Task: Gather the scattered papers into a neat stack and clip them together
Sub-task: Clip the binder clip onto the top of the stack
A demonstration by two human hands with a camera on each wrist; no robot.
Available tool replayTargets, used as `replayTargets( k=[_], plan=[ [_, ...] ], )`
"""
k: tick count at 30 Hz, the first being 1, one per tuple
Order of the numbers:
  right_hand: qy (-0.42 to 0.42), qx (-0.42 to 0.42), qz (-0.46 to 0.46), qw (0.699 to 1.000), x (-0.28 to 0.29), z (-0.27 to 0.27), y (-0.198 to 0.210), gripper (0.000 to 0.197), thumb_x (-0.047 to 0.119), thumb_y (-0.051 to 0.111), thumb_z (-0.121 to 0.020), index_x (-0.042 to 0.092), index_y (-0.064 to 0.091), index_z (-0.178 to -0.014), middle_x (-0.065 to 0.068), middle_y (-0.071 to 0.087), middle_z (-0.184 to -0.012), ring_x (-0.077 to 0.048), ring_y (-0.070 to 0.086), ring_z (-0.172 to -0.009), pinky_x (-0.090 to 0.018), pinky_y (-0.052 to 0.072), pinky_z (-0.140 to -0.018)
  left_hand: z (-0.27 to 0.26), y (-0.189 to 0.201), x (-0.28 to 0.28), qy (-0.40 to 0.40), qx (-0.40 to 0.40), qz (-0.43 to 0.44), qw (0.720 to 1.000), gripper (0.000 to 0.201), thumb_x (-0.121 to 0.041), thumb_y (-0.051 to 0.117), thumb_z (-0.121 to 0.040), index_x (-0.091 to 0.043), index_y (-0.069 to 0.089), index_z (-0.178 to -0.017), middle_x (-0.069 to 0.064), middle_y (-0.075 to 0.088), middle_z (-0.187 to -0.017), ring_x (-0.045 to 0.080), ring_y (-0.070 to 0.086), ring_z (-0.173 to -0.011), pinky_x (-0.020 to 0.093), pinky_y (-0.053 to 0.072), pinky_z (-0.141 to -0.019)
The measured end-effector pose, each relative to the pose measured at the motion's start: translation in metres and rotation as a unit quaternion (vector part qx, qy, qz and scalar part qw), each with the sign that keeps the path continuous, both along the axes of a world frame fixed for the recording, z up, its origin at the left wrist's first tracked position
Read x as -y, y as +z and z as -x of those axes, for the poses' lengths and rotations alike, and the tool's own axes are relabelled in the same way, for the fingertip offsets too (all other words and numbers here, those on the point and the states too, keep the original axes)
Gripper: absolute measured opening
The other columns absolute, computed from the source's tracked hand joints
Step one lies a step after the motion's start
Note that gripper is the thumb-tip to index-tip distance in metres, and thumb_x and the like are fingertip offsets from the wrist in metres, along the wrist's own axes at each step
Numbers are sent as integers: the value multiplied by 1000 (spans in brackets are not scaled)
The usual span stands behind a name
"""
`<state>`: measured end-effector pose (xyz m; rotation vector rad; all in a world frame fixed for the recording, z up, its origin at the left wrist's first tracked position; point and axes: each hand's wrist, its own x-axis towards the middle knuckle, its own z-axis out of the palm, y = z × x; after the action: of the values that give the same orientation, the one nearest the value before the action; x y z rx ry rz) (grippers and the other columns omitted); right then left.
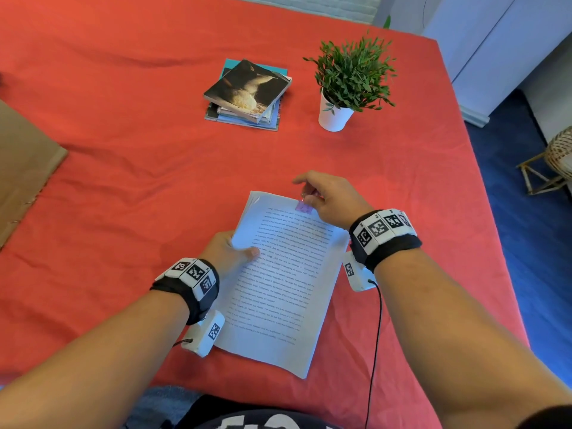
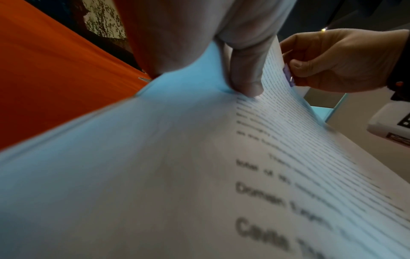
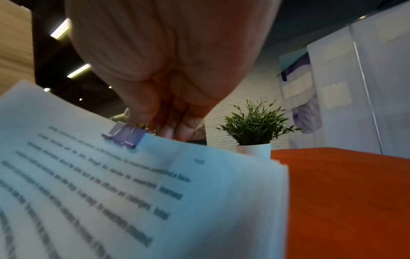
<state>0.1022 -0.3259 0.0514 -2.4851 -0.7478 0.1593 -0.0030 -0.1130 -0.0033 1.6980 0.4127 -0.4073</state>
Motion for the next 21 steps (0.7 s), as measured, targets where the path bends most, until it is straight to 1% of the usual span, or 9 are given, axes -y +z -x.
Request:
replayTargets(
  k=[2, 4, 6, 8, 11, 13, 17, 19, 21],
  plan=[
    [-21, 26, 1, 999, -1, 3, -5, 27, 6, 55, -90, 9, 60, -117, -7, 64, -105, -21, 60, -95, -34, 49, -85, -2, 0, 2, 8, 5, -4, 1000, 16, -9, 70, -82, -24, 65, -86, -8, 68, -85, 8, 63, -80, 17, 45, -64],
    [-40, 114, -17, 992, -4, 13, -12, 18, 3, 55, -87, 5, 65, -101, -13, 62, -96, -30, 62, -86, -35, 50, -72, -5, 0, 3, 27, 11, -2, 1000, 14, -9, 69, -82, -21, 65, -89, -7, 68, -85, 11, 63, -80, 18, 45, -64],
    [-41, 147, -21, 988, -8, 25, -18, 21, -5, 54, -78, 5, 70, -89, -12, 62, -83, -31, 61, -74, -36, 50, -64, -9, 2, 3, 42, 16, 4, 999, 15, -7, 68, -83, -18, 67, -94, -5, 68, -87, 15, 64, -83, 20, 46, -65],
    [-18, 143, 8, 990, -12, 39, -24, 29, -7, 53, -71, 6, 73, -87, -10, 67, -85, -32, 64, -78, -42, 53, -71, -12, 4, 4, 50, 23, 11, 998, 15, -6, 67, -83, -16, 68, -94, -6, 69, -84, 17, 64, -81, 21, 47, -65],
    [-38, 165, -3, 986, -11, 41, -24, 42, -10, 52, -70, 5, 71, -104, -11, 68, -105, -34, 63, -91, -43, 52, -79, -16, 10, 6, 48, 38, 13, 998, 16, -5, 67, -83, -21, 67, -85, -15, 70, -72, 9, 64, -72, 18, 46, -60],
    [-76, 174, -22, 982, -10, 33, -17, 45, -8, 51, -75, 5, 65, -115, -12, 63, -117, -33, 59, -99, -41, 50, -85, -15, 15, 8, 33, 45, 5, 998, 13, -6, 66, -84, -16, 68, -93, -10, 69, -80, 6, 63, -73, 17, 44, -60],
    [-74, 108, -4, 991, -4, 19, 2, 36, 13, 58, -87, 9, 59, -122, -8, 62, -112, -30, 56, -102, -43, 45, -92, -14, 21, 14, 19, 58, 5, 998, 14, -8, 65, -85, -15, 68, -97, -7, 68, -86, 7, 63, -77, 18, 43, -62],
    [-85, 64, 30, 994, -1, 16, 11, 42, 26, 58, -90, 20, 51, -131, -1, 64, -112, -24, 54, -109, -41, 35, -102, -13, 23, 17, 14, 63, 2, 998, 13, -8, 65, -85, -20, 67, -89, -7, 69, -85, 8, 63, -78, 19, 44, -64],
    [-113, 66, 55, 990, 2, 16, 16, 50, 34, 57, -89, 29, 43, -136, 3, 63, -113, -21, 50, -118, -46, 22, -114, -13, 23, 18, 17, 69, 5, 997, 13, -8, 65, -85, -20, 67, -88, -5, 69, -86, 10, 64, -79, 20, 45, -65]
  ],
)
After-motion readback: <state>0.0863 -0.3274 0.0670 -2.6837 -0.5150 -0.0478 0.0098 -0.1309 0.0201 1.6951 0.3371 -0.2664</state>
